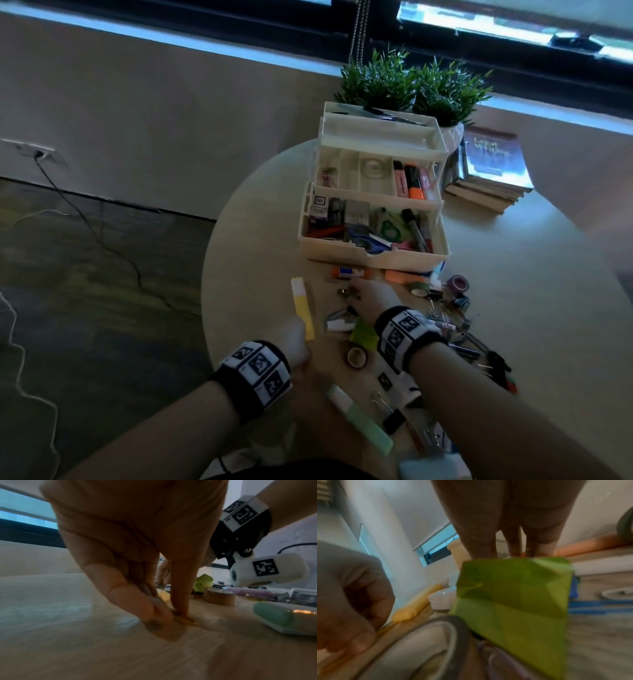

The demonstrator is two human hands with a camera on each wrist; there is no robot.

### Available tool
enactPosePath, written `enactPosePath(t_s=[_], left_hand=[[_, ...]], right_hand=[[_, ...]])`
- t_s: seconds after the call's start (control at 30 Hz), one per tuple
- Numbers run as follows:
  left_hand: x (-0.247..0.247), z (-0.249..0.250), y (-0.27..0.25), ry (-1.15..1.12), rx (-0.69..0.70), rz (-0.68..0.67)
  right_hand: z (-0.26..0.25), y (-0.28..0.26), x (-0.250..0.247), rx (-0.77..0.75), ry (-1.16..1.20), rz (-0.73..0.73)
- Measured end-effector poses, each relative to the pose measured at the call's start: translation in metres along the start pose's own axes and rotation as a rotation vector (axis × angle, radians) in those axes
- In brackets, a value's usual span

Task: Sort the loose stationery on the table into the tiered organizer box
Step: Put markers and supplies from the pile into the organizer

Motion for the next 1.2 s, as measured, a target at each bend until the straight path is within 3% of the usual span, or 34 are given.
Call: enactPosePath(t_s=[0.17,0.37,0.43,0.6,0.67,0.77,0.83,0.87,0.97,1.07,1.13,1.2], left_hand=[[0.002,0.012,0.001,0.173,0.014,0.061],[0.001,0.025,-0.001,0.224,0.059,0.012],[0.003,0.024,0.003,0.225,0.076,-0.019],[-0.007,0.026,-0.004,0.02,0.228,-0.061],[-0.028,0.029,-0.008,-0.179,0.284,0.033],[-0.06,0.031,-0.015,-0.584,0.334,0.168],[-0.068,0.04,-0.014,-0.758,0.361,0.147],[-0.069,0.047,-0.012,-0.791,0.364,0.129],[-0.07,0.06,-0.005,-0.733,0.317,0.131],[-0.066,0.071,0.003,-0.566,0.273,0.105],[-0.062,0.075,0.007,-0.419,0.225,0.074],[-0.061,0.076,0.008,-0.199,0.183,0.07]], right_hand=[[0.0,-0.004,-0.003,0.049,0.028,0.023],[0.03,-0.014,-0.005,0.075,0.336,0.112],[0.045,-0.02,-0.004,0.058,0.559,0.157],[0.081,-0.04,0.006,-0.035,1.499,0.202],[0.089,-0.039,0.021,-0.084,1.876,0.052],[0.079,-0.037,0.037,-0.303,2.265,-0.371],[0.077,-0.038,0.038,-0.366,2.368,-0.432],[0.072,-0.04,0.035,-0.387,2.462,-0.444],[0.066,-0.041,0.034,-0.262,2.709,-0.26],[0.049,-0.034,0.036,-0.111,2.66,-0.272],[0.038,-0.033,0.032,-0.062,2.459,-0.354],[0.038,-0.03,0.032,0.077,2.189,-0.321]])
Point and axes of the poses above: each hand's wrist, its own y-axis towards the middle knuckle, its own x-axis out of the palm, z = x × y, the point moved 8 cm from there along y, towards the middle knuckle, and after that the axes turned 9 degrees about -z, right-handed, at the moved point
